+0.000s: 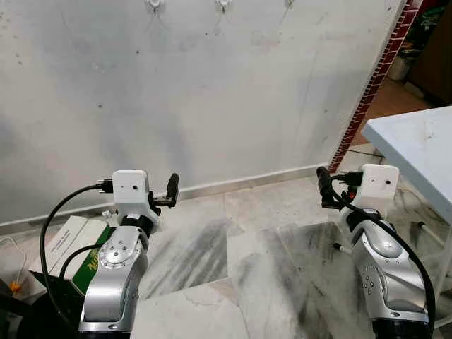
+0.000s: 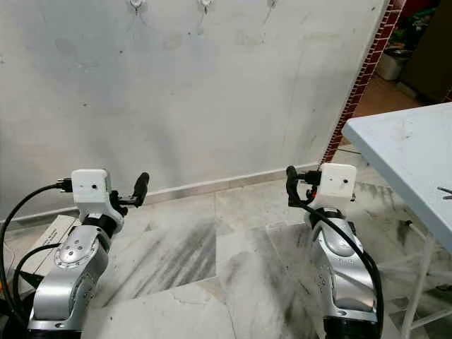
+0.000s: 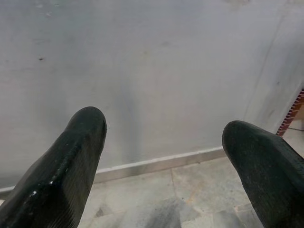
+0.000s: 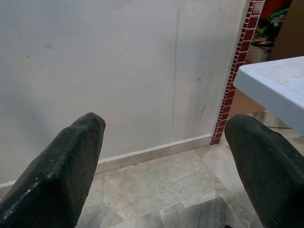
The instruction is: Hang keys on a hook
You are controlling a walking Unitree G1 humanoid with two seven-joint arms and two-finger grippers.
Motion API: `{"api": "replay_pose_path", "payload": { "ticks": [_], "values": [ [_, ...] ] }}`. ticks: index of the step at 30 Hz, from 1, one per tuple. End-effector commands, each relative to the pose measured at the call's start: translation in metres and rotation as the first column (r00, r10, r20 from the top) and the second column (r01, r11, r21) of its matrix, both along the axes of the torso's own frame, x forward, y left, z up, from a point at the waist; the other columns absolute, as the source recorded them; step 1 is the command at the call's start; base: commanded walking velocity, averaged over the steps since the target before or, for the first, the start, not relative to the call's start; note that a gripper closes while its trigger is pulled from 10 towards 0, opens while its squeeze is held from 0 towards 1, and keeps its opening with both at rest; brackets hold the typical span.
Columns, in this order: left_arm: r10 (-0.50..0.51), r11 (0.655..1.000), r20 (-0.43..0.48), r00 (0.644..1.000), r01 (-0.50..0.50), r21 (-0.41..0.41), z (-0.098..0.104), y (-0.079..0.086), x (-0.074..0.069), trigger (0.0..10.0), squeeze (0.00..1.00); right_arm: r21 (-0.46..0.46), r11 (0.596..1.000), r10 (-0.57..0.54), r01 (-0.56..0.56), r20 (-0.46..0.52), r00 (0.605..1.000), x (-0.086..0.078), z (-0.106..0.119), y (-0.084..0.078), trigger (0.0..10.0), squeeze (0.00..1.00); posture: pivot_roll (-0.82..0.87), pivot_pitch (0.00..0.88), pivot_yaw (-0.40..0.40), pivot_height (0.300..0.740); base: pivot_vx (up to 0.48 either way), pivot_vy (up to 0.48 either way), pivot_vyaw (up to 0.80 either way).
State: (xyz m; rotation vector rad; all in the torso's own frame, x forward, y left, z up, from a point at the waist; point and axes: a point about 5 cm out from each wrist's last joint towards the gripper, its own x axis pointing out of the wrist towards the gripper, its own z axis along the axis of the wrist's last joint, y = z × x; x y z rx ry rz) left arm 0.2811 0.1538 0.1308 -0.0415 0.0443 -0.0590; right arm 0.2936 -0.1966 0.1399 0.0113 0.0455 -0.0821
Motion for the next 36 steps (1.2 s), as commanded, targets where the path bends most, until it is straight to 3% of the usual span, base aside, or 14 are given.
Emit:
{"api": "replay_pose_path", "payload": {
  "ticks": [1,19,36],
  "values": [
    [-0.011,1.000,-0.011,1.000,0.011,0.002,-0.0015,-0.0008,0.0009,10.0,0.00,0.010,1.000,-0.001,0.001,0.010,1.000,0.0012,0.0035,0.0021,10.0,0.00,-0.04,0.027,0.023,0.740,0.000,0.000,-0.80],
    [-0.005,1.000,-0.009,1.000,0.005,0.009,-0.0002,-0.0003,0.0012,10.0,0.00,0.030,1.000,0.006,-0.006,0.025,1.000,0.0028,0.0046,0.0073,10.0,0.00,-0.03,0.027,0.027,0.740,0.000,0.000,-0.80],
    [-0.011,1.000,-0.014,1.000,0.011,-0.006,-0.0007,0.0004,0.0004,10.0,0.00,0.020,1.000,0.017,-0.017,0.028,0.999,0.0042,0.0051,0.0083,10.0,0.00,-0.03,0.022,0.022,0.740,0.000,0.000,0.00]
  ]
}}
